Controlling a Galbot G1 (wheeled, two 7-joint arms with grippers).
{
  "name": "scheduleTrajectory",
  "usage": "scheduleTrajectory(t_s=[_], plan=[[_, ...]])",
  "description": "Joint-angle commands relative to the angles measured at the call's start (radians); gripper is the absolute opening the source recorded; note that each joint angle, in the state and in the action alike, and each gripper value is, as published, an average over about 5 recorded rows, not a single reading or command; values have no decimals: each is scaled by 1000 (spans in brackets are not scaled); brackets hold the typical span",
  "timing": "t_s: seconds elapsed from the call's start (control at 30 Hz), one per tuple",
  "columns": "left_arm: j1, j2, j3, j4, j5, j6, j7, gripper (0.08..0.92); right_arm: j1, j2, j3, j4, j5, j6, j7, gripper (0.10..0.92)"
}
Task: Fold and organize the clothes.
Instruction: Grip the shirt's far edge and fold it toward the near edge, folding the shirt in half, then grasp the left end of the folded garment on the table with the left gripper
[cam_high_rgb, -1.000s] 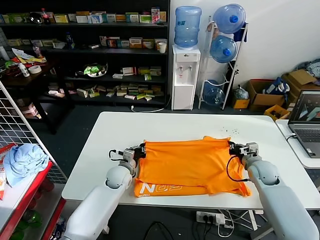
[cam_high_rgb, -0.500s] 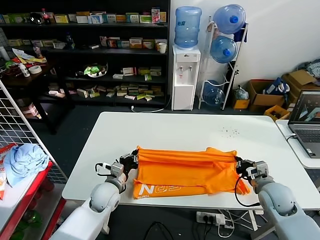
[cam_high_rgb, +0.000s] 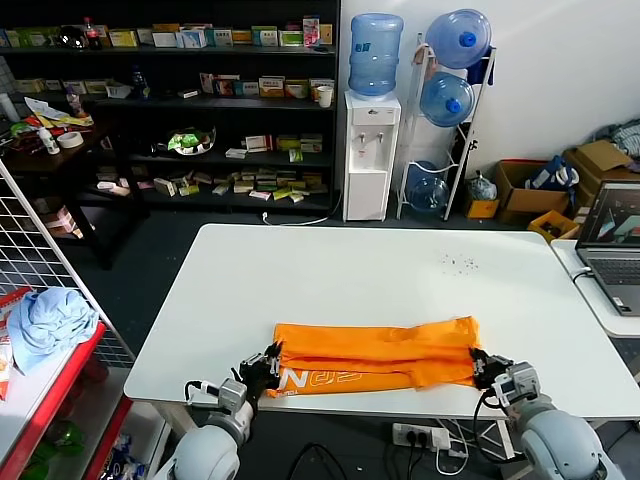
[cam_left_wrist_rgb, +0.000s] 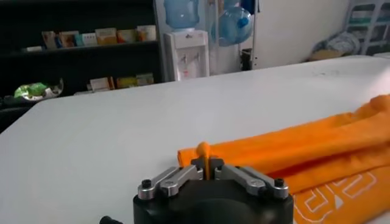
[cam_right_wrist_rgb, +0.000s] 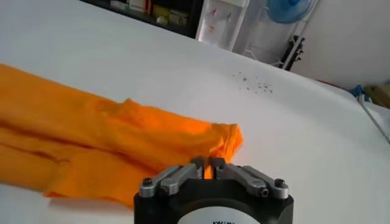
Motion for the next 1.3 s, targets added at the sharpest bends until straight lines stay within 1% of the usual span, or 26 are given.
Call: scheduleTrajectory(t_s=[0.03,0.2,0.33,0.53,0.6,0.67,0.77,0.9,1.0,1.3], plan=[[92,-12,-36,-53,5,-30,-30,244,-50,-1,9,45,-11,-2,7,328],[83,-13,-63,-48,-49,-6,-36,391,-41,-2,3,43,-9,0,10,476],[76,-24,-75,-47,-167,48,-53,504,-37,1,-4,43,-10,-1,11,588],[51,-46,-74,-37,-322,81,-77,677,-37,5,-8,39,-11,-1,11,759],[44,-54,-68,-33,-341,85,-79,738,-38,6,-8,37,-11,0,11,799],[37,-63,-61,-20,-344,86,-79,785,-39,7,-7,36,-11,1,11,815],[25,-75,-48,13,-333,88,-78,817,-42,8,-6,35,-11,2,11,822],[16,-89,-32,43,-308,88,-71,820,-44,7,-5,40,-10,1,13,823],[9,-94,-26,58,-291,87,-66,782,-44,8,-4,46,-8,-1,14,823],[5,-96,-32,67,-295,80,-57,528,-50,11,-4,50,-10,-1,15,823]])
